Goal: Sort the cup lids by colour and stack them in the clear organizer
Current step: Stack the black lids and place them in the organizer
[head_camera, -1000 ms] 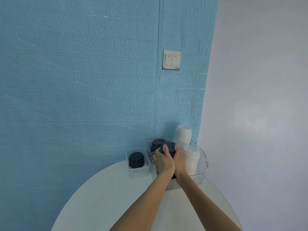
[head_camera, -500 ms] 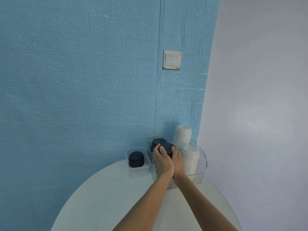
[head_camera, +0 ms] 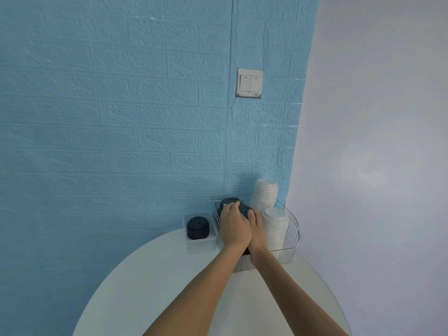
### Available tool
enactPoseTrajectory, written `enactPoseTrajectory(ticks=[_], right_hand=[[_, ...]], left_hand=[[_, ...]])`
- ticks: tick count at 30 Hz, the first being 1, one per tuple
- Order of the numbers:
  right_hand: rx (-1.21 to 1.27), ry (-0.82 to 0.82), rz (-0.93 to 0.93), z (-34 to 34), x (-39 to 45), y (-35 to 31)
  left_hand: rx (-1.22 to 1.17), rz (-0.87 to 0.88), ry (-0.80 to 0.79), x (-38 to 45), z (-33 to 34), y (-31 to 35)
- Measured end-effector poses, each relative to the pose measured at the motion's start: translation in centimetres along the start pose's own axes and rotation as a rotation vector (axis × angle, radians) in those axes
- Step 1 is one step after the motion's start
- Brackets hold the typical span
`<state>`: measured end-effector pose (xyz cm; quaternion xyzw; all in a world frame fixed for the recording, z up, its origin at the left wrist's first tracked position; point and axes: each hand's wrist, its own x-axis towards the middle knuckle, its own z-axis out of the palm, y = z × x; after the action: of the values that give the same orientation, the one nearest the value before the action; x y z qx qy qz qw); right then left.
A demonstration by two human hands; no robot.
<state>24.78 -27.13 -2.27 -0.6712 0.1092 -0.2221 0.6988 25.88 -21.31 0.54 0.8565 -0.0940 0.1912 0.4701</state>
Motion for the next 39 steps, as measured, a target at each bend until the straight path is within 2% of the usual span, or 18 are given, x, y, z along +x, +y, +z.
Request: enactPoseTrajectory(ticks=[4,12,16,21,28,33,36,39], right_hand=[[-0.087,-0.003,-0.006,0.0,-0.1,0.0],[-0.215,-0.01,-0.004,0.2,0.5,0.5],[-0.222,-0.017,0.012,0.1,0.0,-0.1],[-0.173,-0.064,-0.003,-0.1,0.0,-1.8],[-0.171,-0.232,0.142,-1.5,-0.4,-3.0],[-0.157,-0.211,0.121,-1.7,-0.8,-3.0],[-0.159,-0.204,0.09,-1.8,-0.8,-2.9],[-0.198,-0.204,0.072,-1.9,-0.4,-2.9]], left_hand=[[0.19,0.107,0.001,0.5,-0.5,-1.6],[0.263,0.119,0.035,0.4,-0.1,-3.5],[0.192,0.1,0.011,0.4,-0.2,-3.3],[0.009,0.046,-0.103,0.7,-1.0,-2.9],[-0.082,0.11,-0.335,1.2,-3.2,-4.1],[0.093,0.211,-0.436,0.9,-3.9,-4.5],[0.301,0.318,-0.423,0.7,-3.7,-5.2],[0.399,0.362,-0.403,0.7,-3.5,-5.6]])
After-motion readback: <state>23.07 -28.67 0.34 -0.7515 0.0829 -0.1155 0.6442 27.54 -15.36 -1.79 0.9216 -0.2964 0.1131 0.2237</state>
